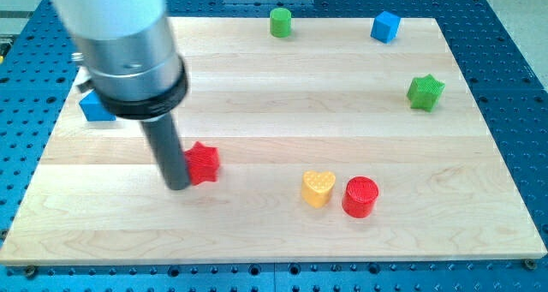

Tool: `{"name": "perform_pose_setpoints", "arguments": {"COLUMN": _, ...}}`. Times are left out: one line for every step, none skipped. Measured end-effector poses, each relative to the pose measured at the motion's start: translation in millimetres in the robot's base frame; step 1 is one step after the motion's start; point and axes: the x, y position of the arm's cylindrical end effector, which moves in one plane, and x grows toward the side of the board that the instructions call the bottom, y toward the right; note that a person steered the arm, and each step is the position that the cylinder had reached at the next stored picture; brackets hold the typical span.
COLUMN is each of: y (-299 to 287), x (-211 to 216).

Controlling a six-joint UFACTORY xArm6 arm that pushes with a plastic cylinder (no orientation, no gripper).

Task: Push red star into heart and red circle

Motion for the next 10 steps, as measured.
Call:
{"name": "perform_pose_setpoints", "arguments": {"y": 35.6, "x": -4.4}}
{"name": "perform_pose_setpoints", "arguments": {"y": 1.5, "x": -19.1}}
{"name": "perform_pose_setpoints", "arguments": {"y": 63.0, "x": -36.8}}
{"name": "perform_pose_setpoints", "arguments": {"y": 120.7, "x": -35.9}}
{"name": "perform_pose_setpoints", "arguments": {"y": 135.2, "x": -44.6}}
{"name": "perform_pose_setpoints", "arguments": {"y": 159.1, "x": -60.4}}
{"name": "perform_pose_setpoints", "arguments": {"y": 168.4, "x": -54.9}}
{"name": "perform_pose_setpoints", "arguments": {"y": 168.4, "x": -40.3}}
{"name": "perform_pose_setpoints", "arguments": {"y": 168.4, "x": -24.4}}
{"name": "perform_pose_setpoints", "arguments": {"y": 166.2, "x": -12.2}}
